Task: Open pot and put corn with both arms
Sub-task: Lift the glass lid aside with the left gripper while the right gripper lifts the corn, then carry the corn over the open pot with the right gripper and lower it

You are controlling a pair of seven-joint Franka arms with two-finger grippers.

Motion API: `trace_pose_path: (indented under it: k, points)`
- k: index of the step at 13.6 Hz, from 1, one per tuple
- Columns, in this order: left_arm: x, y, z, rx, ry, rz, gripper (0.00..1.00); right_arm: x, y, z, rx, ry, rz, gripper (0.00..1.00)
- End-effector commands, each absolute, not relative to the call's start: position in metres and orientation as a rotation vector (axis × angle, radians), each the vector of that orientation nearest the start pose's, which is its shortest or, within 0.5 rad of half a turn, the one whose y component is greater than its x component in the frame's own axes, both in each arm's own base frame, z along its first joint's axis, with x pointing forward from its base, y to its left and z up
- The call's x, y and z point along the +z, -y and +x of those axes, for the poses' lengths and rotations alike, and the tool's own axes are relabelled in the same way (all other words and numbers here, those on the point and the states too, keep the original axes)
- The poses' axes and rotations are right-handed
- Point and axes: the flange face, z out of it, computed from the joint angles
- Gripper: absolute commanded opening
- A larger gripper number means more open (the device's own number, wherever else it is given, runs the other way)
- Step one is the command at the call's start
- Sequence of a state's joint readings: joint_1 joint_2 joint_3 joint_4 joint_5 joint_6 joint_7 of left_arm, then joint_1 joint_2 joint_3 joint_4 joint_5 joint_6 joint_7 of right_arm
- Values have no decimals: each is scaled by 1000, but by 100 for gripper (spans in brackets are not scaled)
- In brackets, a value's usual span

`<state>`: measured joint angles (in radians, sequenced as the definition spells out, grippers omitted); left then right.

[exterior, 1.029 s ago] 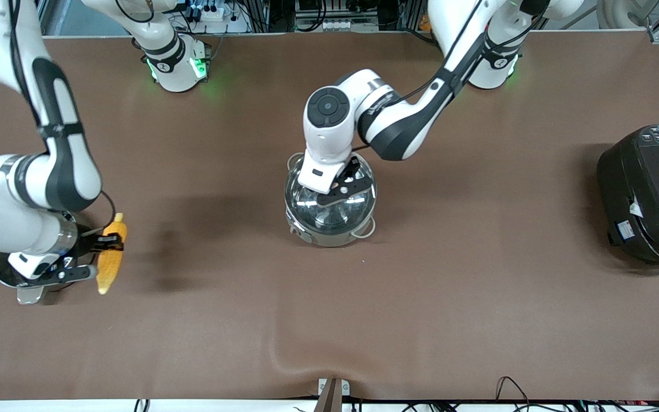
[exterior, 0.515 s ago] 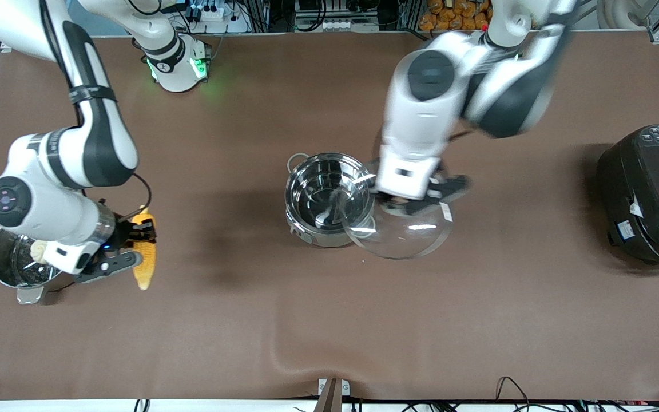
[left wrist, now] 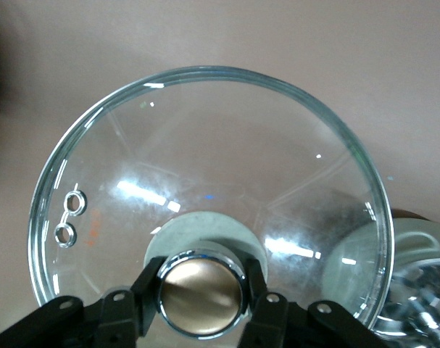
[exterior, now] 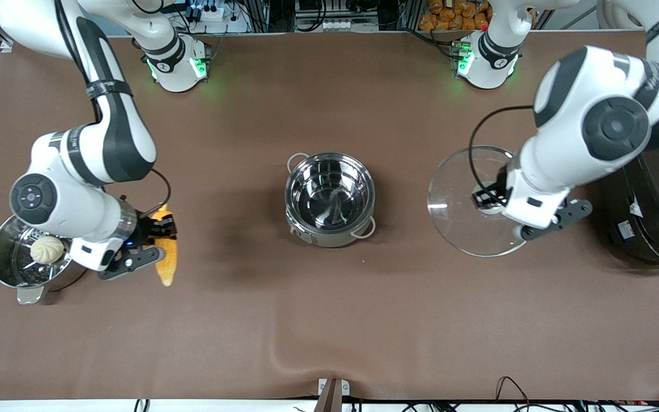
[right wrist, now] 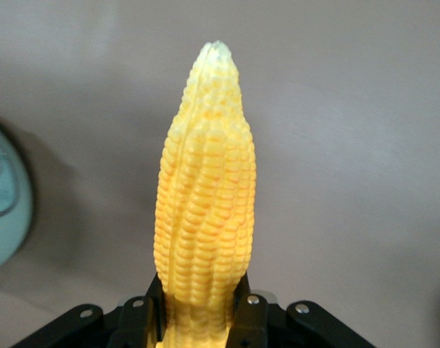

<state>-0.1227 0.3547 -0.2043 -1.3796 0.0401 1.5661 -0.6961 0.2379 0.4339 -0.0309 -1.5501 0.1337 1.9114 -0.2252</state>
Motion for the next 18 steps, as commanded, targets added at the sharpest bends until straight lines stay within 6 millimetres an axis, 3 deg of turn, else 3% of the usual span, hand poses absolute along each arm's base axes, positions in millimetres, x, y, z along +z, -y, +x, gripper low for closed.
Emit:
trace_pose_path:
  k: [1, 5, 8, 11, 13, 15, 18]
  points:
    - [488, 121, 634, 310, 576, -3053, 0, 407, -218, 651, 75, 689, -2919, 0]
    - [420, 65, 637, 294, 599, -3071, 0, 411, -314, 615, 70, 913, -2874, 0]
    - [382, 23, 625, 250, 566, -3102, 0, 405, -404, 587, 27, 1158, -2875, 0]
    - [350, 20, 602, 149, 516, -3121, 0, 385, -476, 564, -28, 1397, -2881, 0]
    - [341, 14, 586, 166, 495, -3115, 0, 371, -500, 551, -42, 1500, -2882, 0]
    - [332, 16, 569, 69, 382, -3130, 0, 361, -508, 542, -30, 1557, -2886, 0]
    - [315, 15, 559, -1, 330, -3144, 0, 342, -533, 516, -3, 1651, -2874, 0]
